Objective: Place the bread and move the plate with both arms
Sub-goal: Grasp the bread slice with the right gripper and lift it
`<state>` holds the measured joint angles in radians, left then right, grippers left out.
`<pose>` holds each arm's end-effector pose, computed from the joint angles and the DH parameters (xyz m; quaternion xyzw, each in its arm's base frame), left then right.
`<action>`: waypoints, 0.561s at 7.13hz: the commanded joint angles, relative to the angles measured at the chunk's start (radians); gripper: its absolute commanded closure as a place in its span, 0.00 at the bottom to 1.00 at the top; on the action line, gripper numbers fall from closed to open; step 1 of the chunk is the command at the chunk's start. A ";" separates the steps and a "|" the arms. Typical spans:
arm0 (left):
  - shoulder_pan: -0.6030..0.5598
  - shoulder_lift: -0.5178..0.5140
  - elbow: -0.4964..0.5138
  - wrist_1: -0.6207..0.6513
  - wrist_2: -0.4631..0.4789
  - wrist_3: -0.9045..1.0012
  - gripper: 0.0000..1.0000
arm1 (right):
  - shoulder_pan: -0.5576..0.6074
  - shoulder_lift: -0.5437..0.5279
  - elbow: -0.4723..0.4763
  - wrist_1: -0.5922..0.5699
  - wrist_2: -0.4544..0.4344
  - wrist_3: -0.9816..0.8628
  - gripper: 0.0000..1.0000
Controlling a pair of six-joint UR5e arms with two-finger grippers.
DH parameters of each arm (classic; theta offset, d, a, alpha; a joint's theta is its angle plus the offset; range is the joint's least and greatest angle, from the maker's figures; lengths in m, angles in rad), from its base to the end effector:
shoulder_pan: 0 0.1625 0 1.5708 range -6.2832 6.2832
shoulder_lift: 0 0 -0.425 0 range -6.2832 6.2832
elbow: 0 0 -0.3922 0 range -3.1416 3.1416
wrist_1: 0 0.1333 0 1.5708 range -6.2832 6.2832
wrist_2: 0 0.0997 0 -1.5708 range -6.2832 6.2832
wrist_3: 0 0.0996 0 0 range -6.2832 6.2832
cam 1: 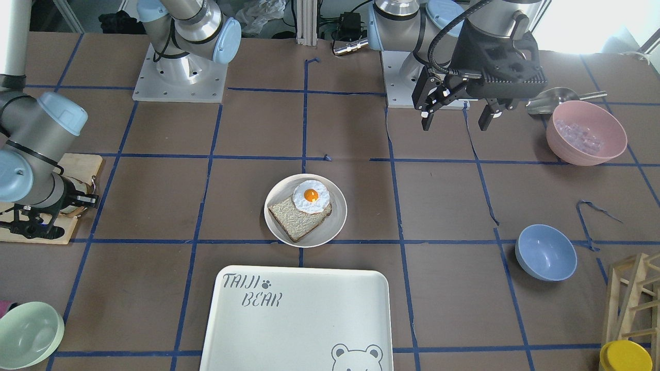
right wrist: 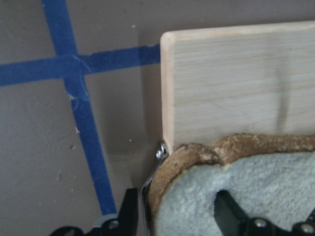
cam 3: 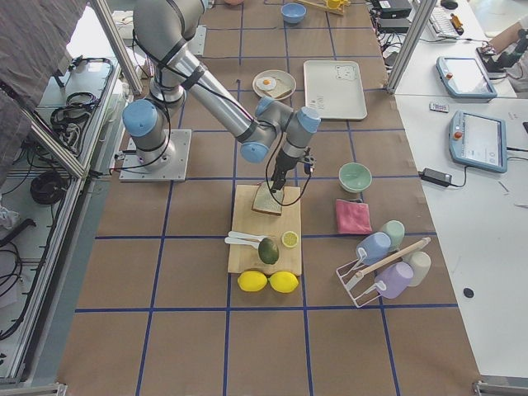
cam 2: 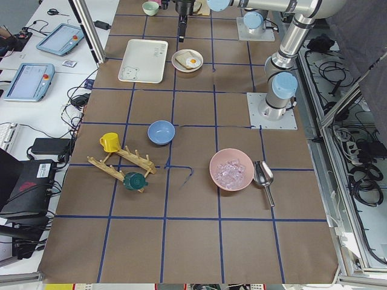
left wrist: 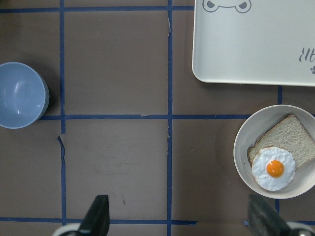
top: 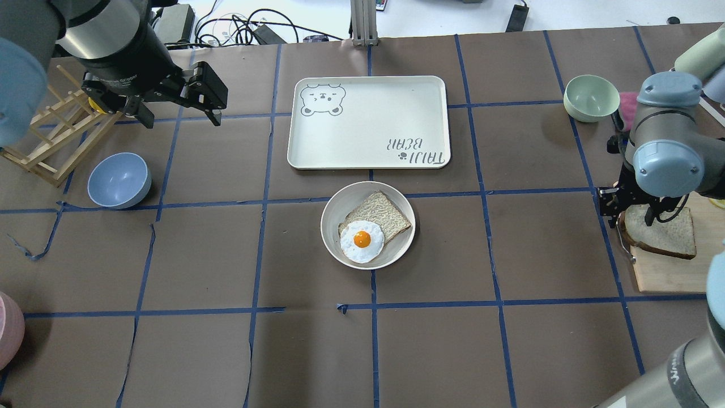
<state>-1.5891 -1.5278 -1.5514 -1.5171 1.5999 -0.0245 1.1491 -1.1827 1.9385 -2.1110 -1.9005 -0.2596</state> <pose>-0.1392 -0.4813 0.5242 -0.0039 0.9982 -0.0583 0.0133 -0.1221 -0.5190 0.1735 -0.0618 -0.9789 -0.1545 0.1183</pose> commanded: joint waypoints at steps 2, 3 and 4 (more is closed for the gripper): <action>0.000 0.000 0.001 0.000 0.000 0.000 0.00 | -0.003 -0.006 -0.001 -0.001 0.009 -0.023 1.00; 0.000 0.000 0.001 0.000 0.000 0.000 0.00 | -0.003 -0.012 -0.010 0.002 0.009 -0.047 1.00; 0.000 0.000 0.001 0.000 0.000 0.002 0.00 | -0.003 -0.020 -0.021 0.003 0.014 -0.049 1.00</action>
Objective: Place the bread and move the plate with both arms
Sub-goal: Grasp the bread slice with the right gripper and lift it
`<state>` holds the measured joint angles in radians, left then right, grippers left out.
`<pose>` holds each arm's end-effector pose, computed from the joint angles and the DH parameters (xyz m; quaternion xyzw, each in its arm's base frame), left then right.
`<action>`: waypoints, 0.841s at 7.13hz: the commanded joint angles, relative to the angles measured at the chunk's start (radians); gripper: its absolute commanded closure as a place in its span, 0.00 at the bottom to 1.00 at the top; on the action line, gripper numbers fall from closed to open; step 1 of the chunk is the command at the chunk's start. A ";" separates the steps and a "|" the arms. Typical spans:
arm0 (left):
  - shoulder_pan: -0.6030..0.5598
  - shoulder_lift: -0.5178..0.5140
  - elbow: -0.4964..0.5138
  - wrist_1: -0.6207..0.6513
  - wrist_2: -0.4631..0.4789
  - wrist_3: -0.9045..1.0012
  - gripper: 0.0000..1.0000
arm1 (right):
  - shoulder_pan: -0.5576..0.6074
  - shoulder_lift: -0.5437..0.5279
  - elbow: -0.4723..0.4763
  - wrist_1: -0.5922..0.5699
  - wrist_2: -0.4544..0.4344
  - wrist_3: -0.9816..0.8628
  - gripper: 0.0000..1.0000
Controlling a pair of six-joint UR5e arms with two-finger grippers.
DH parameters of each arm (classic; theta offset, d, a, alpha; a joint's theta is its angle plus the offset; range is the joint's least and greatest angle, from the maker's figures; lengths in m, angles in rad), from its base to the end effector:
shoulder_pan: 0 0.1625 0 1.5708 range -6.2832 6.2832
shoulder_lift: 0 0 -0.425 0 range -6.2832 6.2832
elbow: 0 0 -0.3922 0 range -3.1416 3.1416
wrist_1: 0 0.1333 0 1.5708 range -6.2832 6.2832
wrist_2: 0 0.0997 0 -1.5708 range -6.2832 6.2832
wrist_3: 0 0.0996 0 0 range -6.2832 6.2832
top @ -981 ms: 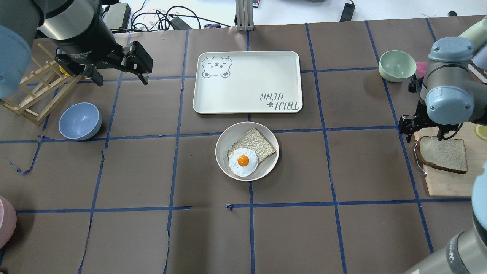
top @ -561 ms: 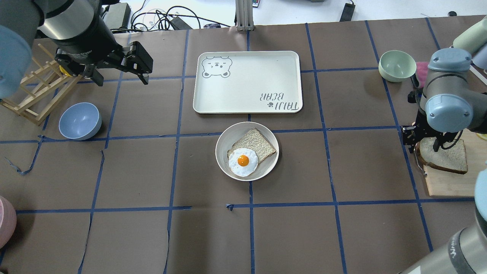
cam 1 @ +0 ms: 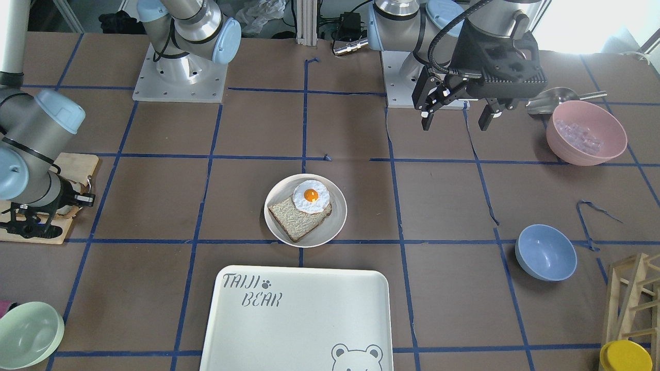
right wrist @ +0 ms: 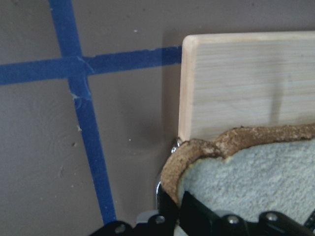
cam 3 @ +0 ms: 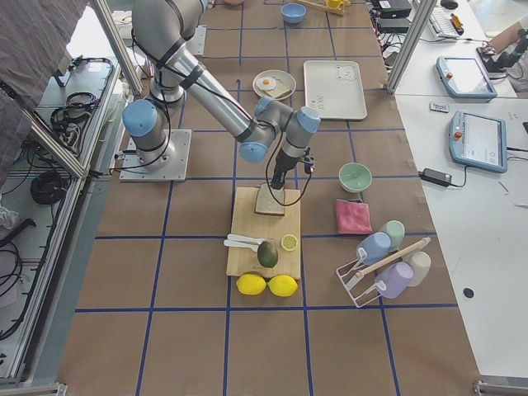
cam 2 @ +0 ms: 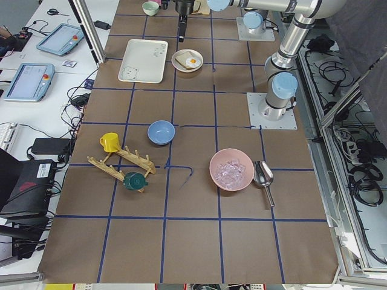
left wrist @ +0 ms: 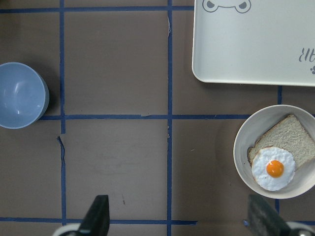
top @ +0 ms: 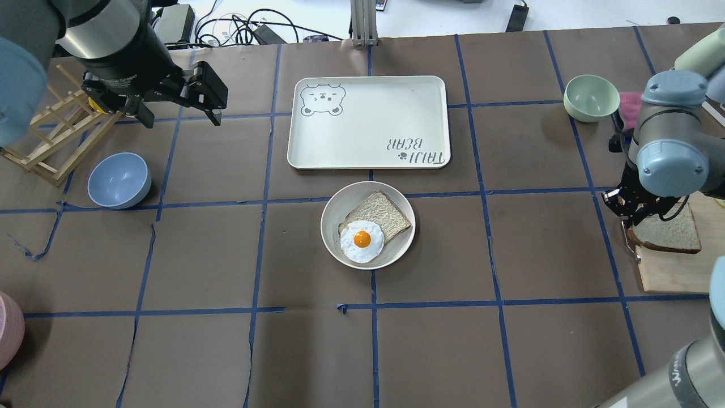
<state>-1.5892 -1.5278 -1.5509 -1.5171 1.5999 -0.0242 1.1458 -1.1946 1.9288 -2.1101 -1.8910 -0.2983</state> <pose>-0.1393 -0.4813 0.5245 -0.0037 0.9982 -0.0585 0.0133 -0.1243 -0.5220 0.1830 -0.0467 -0.9815 -0.1460 0.1144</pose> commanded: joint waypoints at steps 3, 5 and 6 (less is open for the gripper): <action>0.000 0.000 0.000 0.000 0.000 0.000 0.00 | 0.015 -0.067 -0.036 0.007 0.038 0.002 1.00; 0.000 0.000 0.000 0.000 0.000 0.000 0.00 | 0.101 -0.166 -0.050 0.071 0.055 0.068 1.00; 0.000 0.000 0.000 0.000 0.000 0.000 0.00 | 0.170 -0.201 -0.060 0.137 0.081 0.164 1.00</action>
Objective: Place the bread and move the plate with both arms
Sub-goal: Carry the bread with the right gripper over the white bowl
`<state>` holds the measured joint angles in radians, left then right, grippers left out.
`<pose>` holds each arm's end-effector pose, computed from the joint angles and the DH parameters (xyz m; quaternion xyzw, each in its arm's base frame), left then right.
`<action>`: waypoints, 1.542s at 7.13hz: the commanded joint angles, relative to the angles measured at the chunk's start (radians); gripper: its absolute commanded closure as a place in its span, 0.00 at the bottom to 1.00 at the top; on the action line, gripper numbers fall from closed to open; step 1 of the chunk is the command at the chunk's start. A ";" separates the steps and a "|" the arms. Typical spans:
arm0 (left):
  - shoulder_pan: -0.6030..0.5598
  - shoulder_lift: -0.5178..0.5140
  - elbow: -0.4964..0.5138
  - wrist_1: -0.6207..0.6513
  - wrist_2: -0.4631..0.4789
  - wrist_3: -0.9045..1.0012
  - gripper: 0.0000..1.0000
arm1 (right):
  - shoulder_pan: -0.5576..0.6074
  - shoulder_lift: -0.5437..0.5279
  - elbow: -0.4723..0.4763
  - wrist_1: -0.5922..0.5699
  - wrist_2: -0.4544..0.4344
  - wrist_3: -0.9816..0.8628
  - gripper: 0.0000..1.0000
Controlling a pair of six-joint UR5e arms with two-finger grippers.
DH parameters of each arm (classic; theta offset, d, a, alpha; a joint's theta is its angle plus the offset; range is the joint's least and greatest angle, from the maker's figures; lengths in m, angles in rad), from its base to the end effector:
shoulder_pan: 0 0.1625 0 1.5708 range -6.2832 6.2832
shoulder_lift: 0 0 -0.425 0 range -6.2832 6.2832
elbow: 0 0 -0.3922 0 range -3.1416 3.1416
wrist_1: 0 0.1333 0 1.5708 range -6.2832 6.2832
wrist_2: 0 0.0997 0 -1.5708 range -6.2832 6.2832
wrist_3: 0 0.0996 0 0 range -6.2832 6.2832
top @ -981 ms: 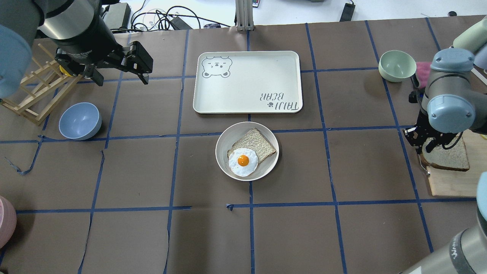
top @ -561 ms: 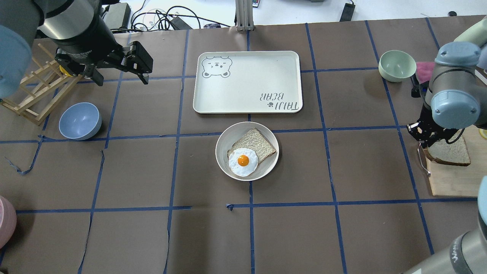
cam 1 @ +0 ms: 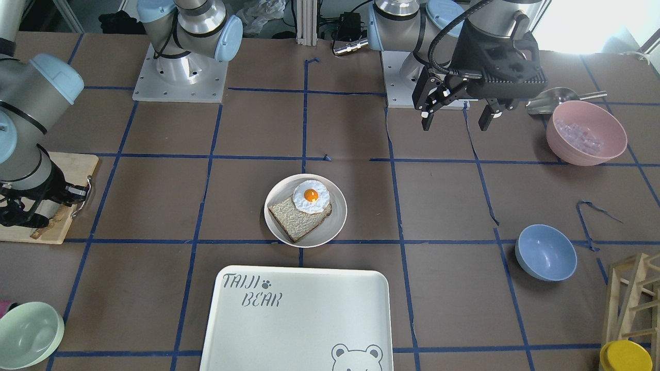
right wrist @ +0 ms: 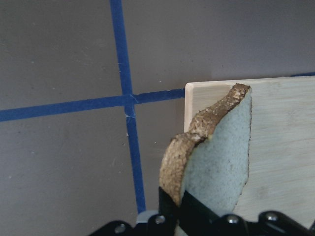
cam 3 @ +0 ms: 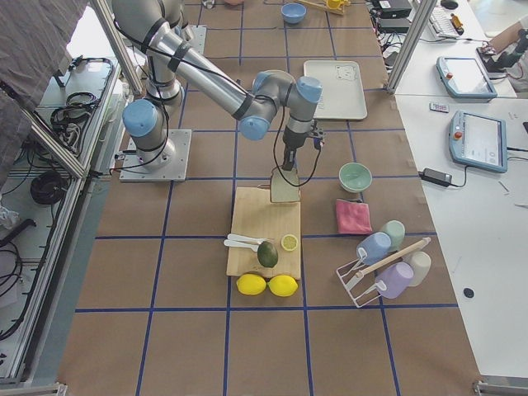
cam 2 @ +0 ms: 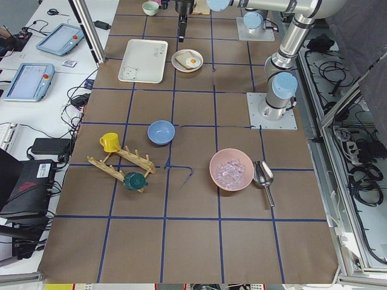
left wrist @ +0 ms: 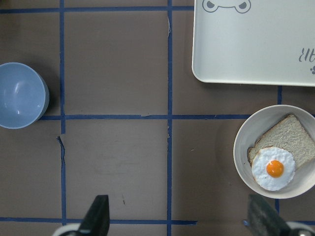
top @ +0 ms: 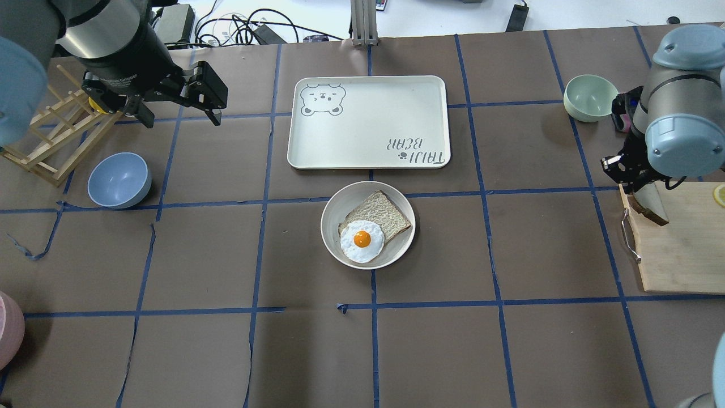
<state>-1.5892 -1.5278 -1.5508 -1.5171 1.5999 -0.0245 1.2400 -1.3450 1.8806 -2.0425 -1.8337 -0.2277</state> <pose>-0.1393 -0.4813 0.5245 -0.0039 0.9982 -0.0586 0.0133 -0.0692 -0.5322 0.2742 -0.0469 -0.9898 -0.0666 0.1172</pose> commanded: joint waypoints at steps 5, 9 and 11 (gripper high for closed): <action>0.003 0.000 -0.002 0.000 -0.008 0.002 0.00 | 0.679 -0.016 -0.123 0.187 0.218 0.911 1.00; 0.002 0.000 -0.002 0.000 -0.001 0.000 0.00 | 0.842 0.075 -0.123 -0.098 0.217 0.753 1.00; 0.003 0.000 -0.002 0.000 0.000 0.002 0.00 | 0.842 0.113 -0.149 -0.142 0.167 0.630 1.00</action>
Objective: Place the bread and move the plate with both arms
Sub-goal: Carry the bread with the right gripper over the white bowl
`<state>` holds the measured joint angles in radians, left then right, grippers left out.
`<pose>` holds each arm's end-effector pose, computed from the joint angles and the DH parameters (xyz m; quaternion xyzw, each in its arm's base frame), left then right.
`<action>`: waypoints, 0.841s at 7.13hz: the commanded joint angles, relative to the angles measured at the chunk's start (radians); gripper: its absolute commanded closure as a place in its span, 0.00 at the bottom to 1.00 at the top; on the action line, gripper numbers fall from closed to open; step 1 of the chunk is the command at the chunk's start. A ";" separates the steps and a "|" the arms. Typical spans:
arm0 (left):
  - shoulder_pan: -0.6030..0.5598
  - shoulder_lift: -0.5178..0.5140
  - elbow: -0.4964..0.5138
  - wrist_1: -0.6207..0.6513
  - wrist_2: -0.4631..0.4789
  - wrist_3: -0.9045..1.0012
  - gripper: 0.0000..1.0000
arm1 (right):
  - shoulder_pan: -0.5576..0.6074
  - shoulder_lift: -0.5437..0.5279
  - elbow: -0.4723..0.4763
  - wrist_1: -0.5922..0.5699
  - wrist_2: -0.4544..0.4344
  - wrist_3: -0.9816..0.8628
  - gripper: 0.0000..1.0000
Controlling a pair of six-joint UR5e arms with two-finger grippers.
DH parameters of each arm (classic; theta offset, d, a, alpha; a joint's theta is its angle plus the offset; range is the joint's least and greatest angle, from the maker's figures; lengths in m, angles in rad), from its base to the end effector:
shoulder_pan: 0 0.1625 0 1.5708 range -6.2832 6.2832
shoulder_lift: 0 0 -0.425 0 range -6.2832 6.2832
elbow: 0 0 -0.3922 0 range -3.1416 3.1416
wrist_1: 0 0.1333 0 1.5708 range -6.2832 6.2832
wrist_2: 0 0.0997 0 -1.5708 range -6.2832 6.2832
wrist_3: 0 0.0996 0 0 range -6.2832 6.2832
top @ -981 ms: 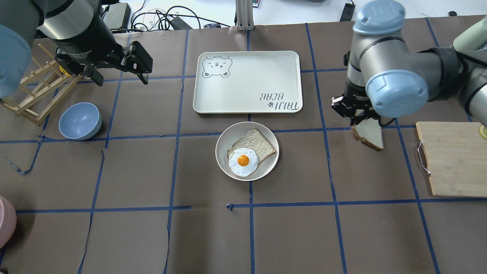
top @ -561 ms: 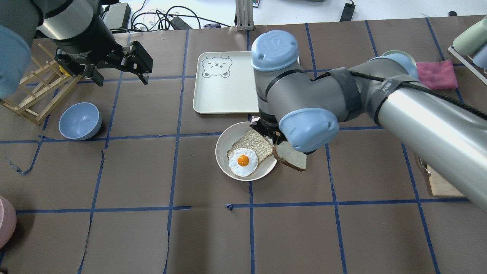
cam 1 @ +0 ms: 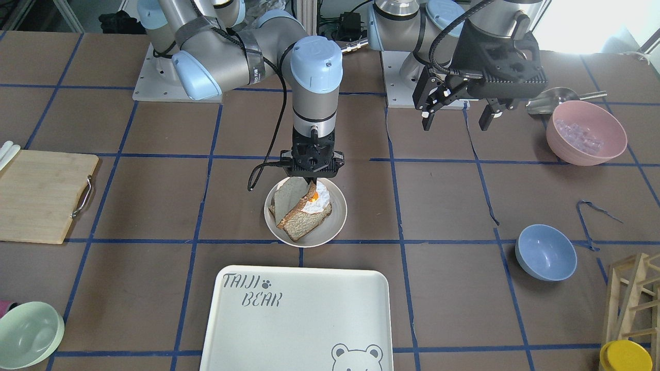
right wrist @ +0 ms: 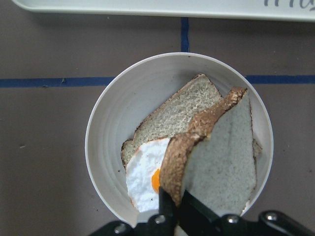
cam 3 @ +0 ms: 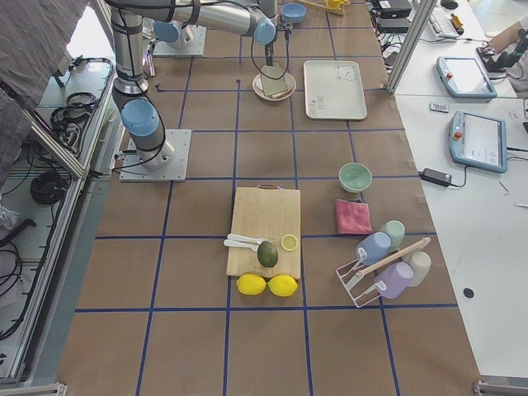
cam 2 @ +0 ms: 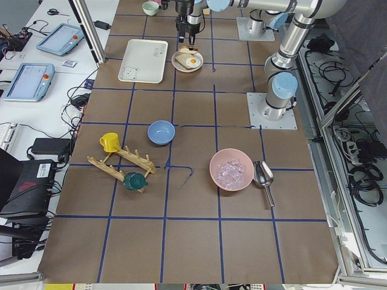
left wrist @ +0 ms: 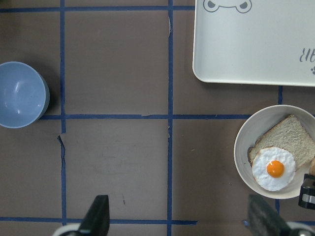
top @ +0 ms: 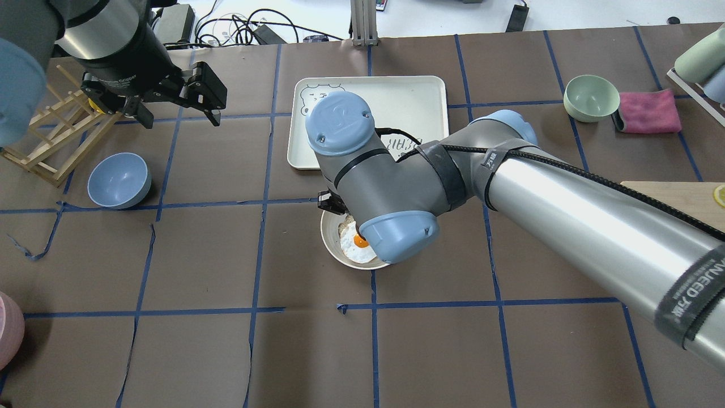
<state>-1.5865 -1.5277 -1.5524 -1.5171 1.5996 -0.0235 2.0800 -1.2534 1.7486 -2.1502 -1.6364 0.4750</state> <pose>-0.1380 -0.4815 0.5238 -0.0047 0.9982 -0.0578 0.0132 0.3961 -0.4494 0.2892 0.0157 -0.9985 0.0526 0.0090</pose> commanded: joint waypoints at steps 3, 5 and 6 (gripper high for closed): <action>0.000 0.000 0.000 0.002 -0.001 0.001 0.00 | 0.002 0.051 -0.008 -0.031 -0.031 -0.084 1.00; 0.000 -0.002 0.005 0.000 0.000 0.001 0.00 | 0.002 0.051 0.014 -0.034 -0.028 -0.085 0.55; 0.000 0.001 0.003 0.000 0.000 0.001 0.00 | 0.002 0.051 0.015 -0.042 -0.008 -0.076 0.23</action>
<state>-1.5865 -1.5284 -1.5498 -1.5166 1.5995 -0.0230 2.0816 -1.2031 1.7585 -2.1853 -1.6608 0.3920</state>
